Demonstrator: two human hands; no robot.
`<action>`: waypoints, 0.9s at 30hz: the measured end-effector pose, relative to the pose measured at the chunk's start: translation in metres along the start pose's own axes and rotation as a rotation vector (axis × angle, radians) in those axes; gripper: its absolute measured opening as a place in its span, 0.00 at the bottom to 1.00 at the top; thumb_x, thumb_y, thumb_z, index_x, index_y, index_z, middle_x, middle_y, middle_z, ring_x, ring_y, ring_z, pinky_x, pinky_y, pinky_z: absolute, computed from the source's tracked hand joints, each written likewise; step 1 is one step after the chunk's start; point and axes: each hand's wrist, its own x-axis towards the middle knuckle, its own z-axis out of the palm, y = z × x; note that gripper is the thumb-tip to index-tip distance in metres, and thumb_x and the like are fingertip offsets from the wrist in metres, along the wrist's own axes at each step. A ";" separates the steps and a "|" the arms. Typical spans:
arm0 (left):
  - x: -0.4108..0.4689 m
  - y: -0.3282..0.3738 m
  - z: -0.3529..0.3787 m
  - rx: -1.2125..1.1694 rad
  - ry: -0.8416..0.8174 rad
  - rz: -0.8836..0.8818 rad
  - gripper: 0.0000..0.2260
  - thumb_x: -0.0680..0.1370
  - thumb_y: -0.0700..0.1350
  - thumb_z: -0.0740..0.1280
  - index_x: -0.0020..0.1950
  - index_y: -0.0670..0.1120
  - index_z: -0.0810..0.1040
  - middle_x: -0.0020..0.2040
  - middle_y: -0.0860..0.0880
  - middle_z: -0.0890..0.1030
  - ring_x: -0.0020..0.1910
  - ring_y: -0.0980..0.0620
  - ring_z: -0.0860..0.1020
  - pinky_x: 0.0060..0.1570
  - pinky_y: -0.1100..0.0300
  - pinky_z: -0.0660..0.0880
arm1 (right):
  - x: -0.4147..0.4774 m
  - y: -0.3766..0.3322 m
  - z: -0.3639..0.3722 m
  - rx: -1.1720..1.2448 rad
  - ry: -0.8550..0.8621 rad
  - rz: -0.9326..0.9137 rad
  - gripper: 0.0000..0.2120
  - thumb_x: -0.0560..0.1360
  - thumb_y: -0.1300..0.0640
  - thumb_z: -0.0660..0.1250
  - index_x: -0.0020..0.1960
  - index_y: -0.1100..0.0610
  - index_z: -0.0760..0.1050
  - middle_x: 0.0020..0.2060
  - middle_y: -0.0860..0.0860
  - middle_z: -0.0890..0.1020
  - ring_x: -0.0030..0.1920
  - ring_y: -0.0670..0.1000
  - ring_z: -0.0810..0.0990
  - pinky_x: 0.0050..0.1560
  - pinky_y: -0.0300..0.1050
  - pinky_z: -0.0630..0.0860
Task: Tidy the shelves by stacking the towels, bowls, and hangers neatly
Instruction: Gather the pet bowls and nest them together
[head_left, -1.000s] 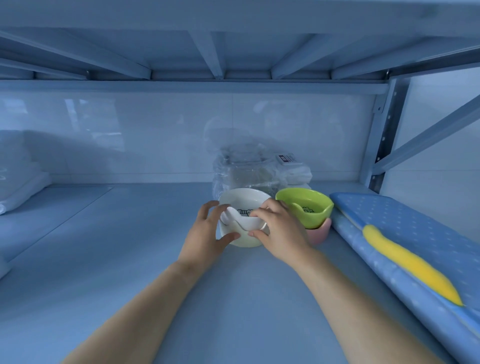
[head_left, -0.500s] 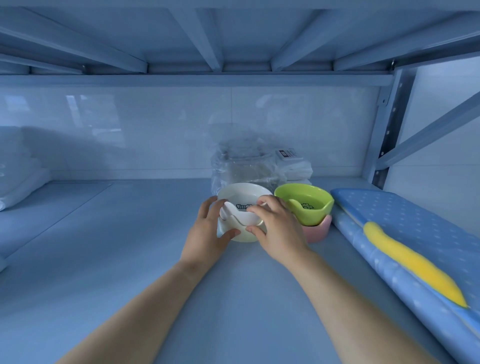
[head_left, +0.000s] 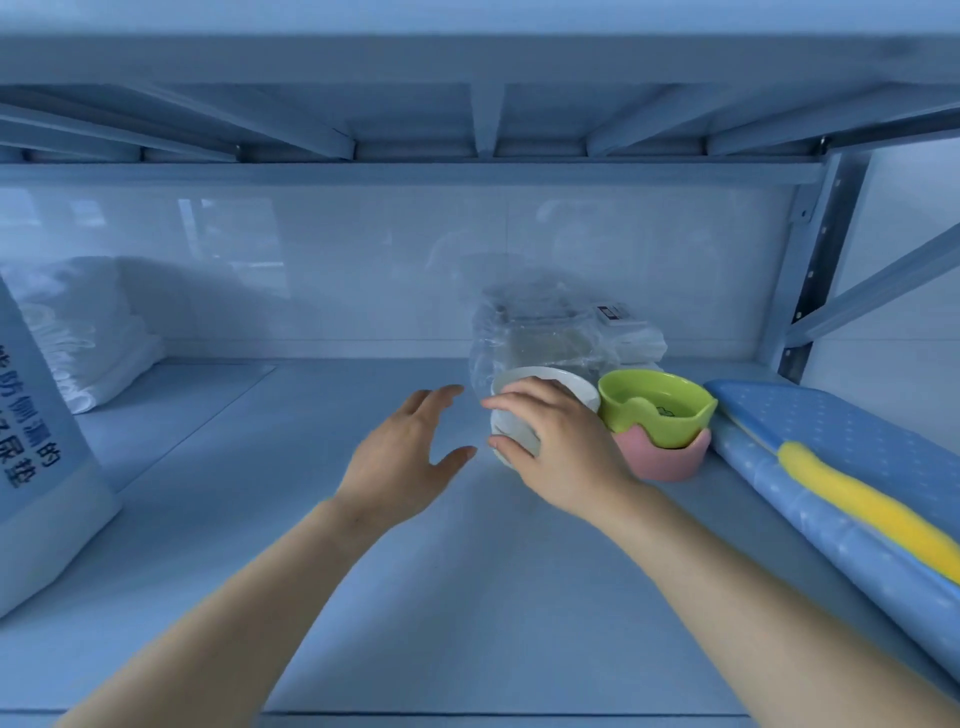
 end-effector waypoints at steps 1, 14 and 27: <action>-0.003 -0.007 -0.012 0.012 0.009 0.001 0.27 0.74 0.56 0.66 0.71 0.57 0.60 0.63 0.58 0.70 0.57 0.56 0.75 0.48 0.54 0.76 | 0.003 -0.010 0.003 0.024 -0.020 -0.002 0.15 0.74 0.52 0.67 0.61 0.50 0.75 0.56 0.46 0.77 0.59 0.48 0.72 0.57 0.42 0.70; -0.085 -0.096 -0.175 0.305 0.163 -0.010 0.22 0.75 0.52 0.64 0.68 0.57 0.64 0.61 0.59 0.73 0.53 0.53 0.76 0.36 0.61 0.70 | 0.064 -0.182 0.094 0.275 -0.012 -0.183 0.13 0.74 0.53 0.67 0.58 0.51 0.77 0.53 0.44 0.78 0.57 0.47 0.75 0.56 0.48 0.74; -0.161 -0.146 -0.303 0.497 0.309 0.102 0.21 0.72 0.47 0.67 0.64 0.56 0.69 0.56 0.56 0.75 0.51 0.56 0.73 0.29 0.64 0.68 | 0.100 -0.322 0.137 0.478 0.169 -0.241 0.11 0.74 0.48 0.67 0.54 0.50 0.78 0.51 0.45 0.76 0.53 0.42 0.75 0.53 0.43 0.74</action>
